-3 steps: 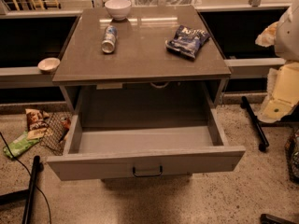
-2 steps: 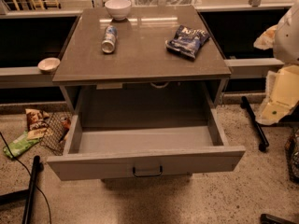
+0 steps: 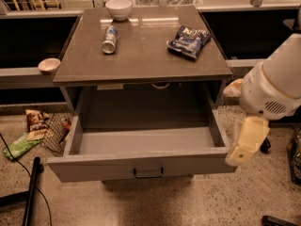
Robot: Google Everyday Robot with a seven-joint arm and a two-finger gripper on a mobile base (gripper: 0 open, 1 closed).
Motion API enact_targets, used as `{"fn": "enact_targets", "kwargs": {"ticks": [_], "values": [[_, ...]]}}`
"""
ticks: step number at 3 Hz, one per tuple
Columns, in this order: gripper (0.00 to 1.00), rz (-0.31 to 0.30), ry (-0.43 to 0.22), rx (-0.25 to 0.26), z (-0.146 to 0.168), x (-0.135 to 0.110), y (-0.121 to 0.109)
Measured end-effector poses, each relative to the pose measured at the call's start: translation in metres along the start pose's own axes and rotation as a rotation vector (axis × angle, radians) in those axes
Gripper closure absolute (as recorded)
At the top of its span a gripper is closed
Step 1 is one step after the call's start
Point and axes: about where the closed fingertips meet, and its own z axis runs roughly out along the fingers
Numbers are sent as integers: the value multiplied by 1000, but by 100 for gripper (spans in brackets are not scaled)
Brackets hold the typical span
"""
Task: Close top drawer
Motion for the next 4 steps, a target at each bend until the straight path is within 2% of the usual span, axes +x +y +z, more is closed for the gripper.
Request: {"fn": "enact_targets", "kwargs": {"ticks": [1, 2, 3, 4], "values": [[17, -4, -59, -49, 39, -5, 23], [41, 28, -86, -85, 79, 0, 47], [64, 66, -92, -139, 118, 7, 69], [87, 111, -89, -220, 167, 13, 92]]}}
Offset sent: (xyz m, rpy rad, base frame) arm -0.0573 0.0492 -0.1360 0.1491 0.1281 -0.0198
